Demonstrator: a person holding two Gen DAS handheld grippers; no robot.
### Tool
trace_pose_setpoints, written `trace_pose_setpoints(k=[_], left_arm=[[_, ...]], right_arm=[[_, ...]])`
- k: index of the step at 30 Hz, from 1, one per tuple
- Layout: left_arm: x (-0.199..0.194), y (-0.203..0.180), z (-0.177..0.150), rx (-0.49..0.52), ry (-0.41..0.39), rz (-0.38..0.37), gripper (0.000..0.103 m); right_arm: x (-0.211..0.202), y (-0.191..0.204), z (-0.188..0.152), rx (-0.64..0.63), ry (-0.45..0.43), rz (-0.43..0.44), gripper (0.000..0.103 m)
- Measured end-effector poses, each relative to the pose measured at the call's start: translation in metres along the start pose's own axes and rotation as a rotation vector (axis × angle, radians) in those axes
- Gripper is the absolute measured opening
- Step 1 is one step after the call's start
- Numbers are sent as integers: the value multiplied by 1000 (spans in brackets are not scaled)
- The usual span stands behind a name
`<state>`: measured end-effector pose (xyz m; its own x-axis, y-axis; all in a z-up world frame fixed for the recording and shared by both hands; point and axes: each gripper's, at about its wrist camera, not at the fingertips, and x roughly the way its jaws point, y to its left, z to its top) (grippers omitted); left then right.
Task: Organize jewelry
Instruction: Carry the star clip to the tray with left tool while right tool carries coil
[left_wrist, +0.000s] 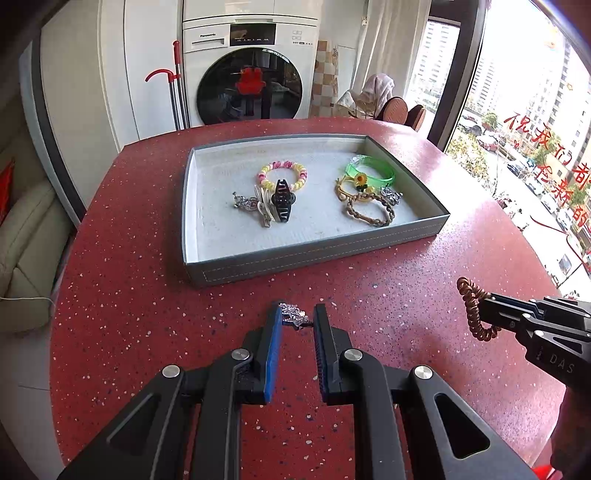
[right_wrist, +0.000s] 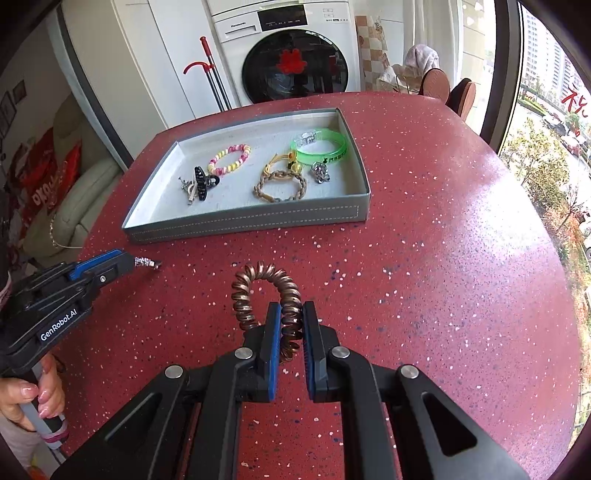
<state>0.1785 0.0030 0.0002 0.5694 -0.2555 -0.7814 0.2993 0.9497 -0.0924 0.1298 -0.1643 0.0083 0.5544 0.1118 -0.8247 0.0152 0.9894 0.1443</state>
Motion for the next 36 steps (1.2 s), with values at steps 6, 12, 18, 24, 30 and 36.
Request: trace_pose_setpoints(k=[6,12,18,24,30,36], left_arm=[[0,7,23,-14,-26,6,35],[10,10,47,-17,-36,18,35],[29,11,65,-15,-23,27,35],[55,16,80,-14,-4,55,35],[85,23,86,-29,34,73,35],[103,22,81,-1,53,120,35]], right_arm=[[-2,-7,29,26,-27,20,12],[11,-10,55,38,-20,26,12],[28,-12,80,33,-18,9,12],[53,-8,102,8,-9,-9,12],[83,-4,108,-15,26,-28,12],[105,-4,108,-29,61,-46,12]])
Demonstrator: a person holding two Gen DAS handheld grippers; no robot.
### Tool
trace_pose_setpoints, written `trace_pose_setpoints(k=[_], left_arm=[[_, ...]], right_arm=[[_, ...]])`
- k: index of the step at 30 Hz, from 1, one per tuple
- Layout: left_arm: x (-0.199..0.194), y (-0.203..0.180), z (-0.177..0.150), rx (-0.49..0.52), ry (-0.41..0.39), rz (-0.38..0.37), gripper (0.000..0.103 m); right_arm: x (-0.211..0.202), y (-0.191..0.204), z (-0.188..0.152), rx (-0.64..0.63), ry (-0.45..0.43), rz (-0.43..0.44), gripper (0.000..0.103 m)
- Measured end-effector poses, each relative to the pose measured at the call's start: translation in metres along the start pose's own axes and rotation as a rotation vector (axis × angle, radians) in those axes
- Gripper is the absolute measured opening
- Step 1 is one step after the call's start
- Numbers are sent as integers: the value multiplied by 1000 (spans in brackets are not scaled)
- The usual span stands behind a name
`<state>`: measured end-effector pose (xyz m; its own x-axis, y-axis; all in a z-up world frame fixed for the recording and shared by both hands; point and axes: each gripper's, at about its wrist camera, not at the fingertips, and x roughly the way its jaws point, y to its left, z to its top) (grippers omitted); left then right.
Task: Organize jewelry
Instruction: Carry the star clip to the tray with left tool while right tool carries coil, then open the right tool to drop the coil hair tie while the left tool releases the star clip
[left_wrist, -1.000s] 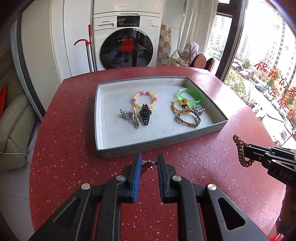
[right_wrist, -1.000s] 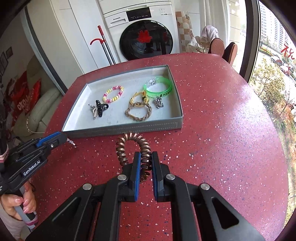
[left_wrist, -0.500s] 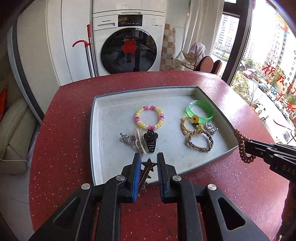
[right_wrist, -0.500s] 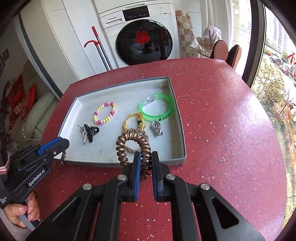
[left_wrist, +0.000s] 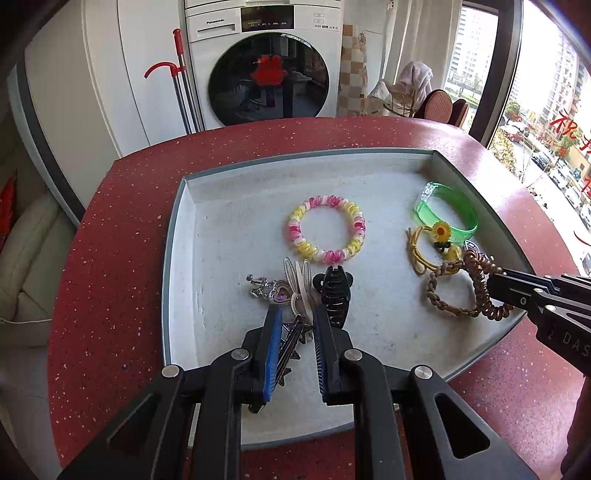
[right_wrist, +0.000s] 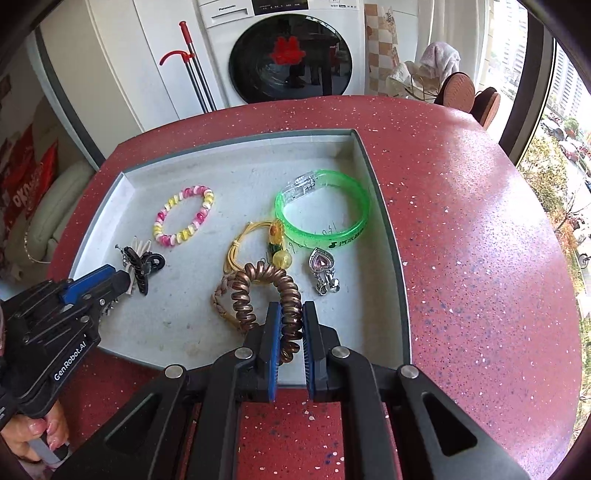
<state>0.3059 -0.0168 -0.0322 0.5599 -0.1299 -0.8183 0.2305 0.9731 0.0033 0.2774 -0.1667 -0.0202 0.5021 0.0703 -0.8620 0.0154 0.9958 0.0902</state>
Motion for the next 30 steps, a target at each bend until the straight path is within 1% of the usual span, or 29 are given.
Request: trace_pose_setpoints(k=[4,8,10,11,12,17,20,23,24,25,26,27,28,30], left_arm=[[1,-4,-2,26,-20,24,35],[1,-8,-1,40,-23,39,35],[0,-7,-2,35,-22,39,35],[-1,-7,-2,29,-22,40,35],[-3,-7,-2,23,-27,41,35],[-16,-3,-3,-3,-62,18,35],[-22,0,-3,-24,-63,-1,35],[-26,3,-3,-43,-61,-3,35],[-27,5,-3,-46,-59,-5,49],[-29,5,-4,-52,-60,-3,84],[-32,8,-5,-63,-75,8,98],[-38,9,-6,-71,-104,19,103],[-42,9,-7,-66,-119,19,103],[-42,7,-6,-43,-96,18,103]], right_arm=[[7,-1,-1,10,9,8,12],[6,-1,1,5,16,6,16],[4,-1,0,10,15,14,24],[2,-2,0,15,11,23,34],[0,-2,-1,17,4,31,40],[-16,-1,-4,25,-26,49,47],[-26,1,-6,21,-43,52,49],[-34,4,-10,15,-45,52,50],[-36,4,-11,13,-45,50,50],[-37,5,-12,9,-45,48,50],[-38,6,-13,6,-44,47,50],[-39,6,-14,4,-41,47,50],[-39,6,-15,3,-37,47,50],[-40,5,-17,7,-28,43,50]])
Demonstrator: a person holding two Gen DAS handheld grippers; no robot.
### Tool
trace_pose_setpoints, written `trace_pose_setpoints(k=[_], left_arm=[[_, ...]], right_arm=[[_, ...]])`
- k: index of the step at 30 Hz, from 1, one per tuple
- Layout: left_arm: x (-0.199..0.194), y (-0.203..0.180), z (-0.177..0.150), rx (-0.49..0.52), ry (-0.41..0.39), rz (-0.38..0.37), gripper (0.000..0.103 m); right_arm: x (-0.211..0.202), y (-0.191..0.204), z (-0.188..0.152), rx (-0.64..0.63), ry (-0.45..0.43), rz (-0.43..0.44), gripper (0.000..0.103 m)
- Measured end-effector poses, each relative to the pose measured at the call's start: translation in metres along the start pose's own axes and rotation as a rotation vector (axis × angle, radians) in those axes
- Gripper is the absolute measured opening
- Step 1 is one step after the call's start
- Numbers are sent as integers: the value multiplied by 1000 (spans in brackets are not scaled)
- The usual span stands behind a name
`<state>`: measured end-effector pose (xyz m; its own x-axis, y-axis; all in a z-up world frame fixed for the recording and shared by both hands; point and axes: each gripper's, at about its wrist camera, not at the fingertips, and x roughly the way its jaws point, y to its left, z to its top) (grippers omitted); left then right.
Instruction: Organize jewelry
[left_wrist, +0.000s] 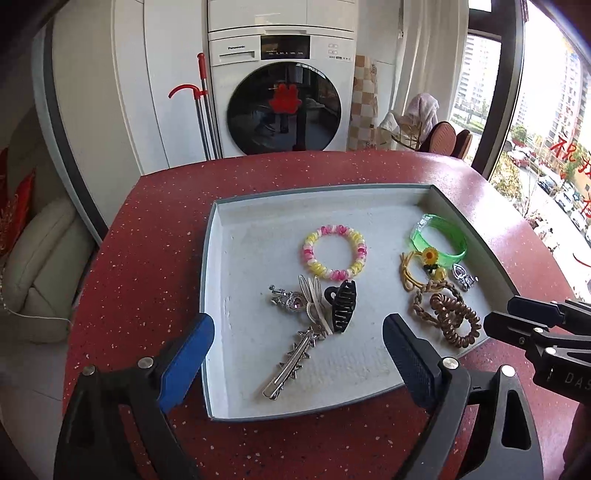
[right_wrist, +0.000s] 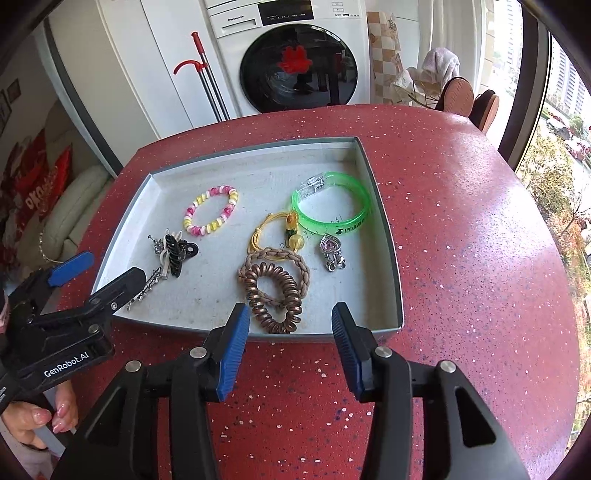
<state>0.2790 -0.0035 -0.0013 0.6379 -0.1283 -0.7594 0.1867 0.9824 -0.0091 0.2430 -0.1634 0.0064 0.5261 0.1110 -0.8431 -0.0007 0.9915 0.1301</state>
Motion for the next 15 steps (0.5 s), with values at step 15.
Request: trace_pose_setpoints(k=[15], left_arm=[[-19,5,-27,-35,72,37,103]], right_arm=[[-19,3,-27,-21,26,11,68]])
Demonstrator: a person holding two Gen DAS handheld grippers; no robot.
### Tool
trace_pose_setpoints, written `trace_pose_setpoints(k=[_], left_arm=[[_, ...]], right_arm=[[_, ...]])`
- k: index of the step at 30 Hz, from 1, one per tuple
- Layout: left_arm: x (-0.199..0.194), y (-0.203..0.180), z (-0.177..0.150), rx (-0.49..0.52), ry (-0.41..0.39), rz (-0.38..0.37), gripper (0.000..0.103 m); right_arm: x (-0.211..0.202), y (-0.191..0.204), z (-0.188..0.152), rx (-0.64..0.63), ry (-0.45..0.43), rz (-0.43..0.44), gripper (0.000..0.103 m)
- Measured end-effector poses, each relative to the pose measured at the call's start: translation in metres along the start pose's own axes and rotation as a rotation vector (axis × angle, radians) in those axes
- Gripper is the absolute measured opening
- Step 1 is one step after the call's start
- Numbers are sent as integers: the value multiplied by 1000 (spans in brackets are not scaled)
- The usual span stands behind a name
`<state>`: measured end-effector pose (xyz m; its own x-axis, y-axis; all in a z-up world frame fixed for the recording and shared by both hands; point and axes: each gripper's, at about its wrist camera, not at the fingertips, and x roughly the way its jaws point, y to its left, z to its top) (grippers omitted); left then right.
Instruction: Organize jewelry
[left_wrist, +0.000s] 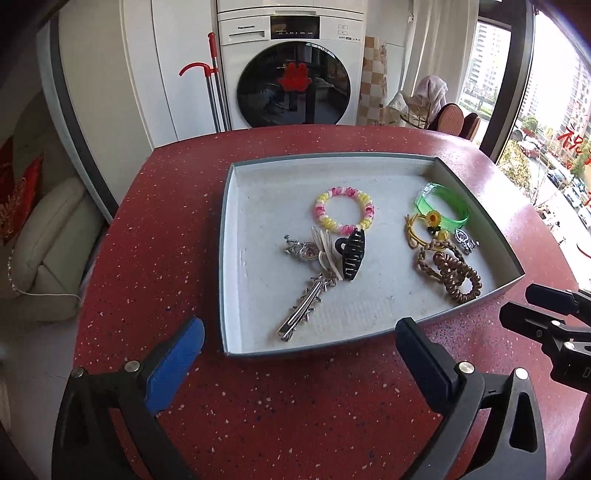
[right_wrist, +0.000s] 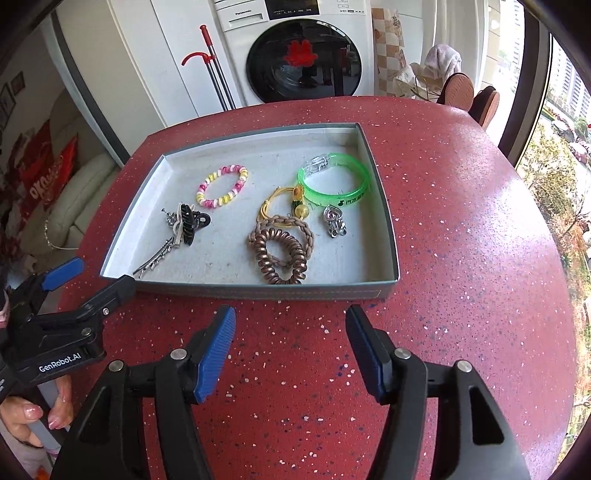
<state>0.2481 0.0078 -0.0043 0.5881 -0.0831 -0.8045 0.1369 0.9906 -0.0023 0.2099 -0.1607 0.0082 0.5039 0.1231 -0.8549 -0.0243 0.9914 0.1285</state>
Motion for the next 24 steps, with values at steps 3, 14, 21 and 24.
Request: trace_pose_setpoints(k=[3,14,21,24], left_arm=[[-12,1,-12,-7,-23,16,103],[-39,-5,-67,-8,-31,23,103],[-61,-12,-86,-9,-78,28,103],[-68,-18,-91,13,-101,43,103]], right_arm=[[-2,2,-12,0,-3,8,80],[-15,14,-65,-19,-75,-15,89],[-37,12,-83,19,-189,-21,103],[-45,11,-89,33,-212,-17,103]])
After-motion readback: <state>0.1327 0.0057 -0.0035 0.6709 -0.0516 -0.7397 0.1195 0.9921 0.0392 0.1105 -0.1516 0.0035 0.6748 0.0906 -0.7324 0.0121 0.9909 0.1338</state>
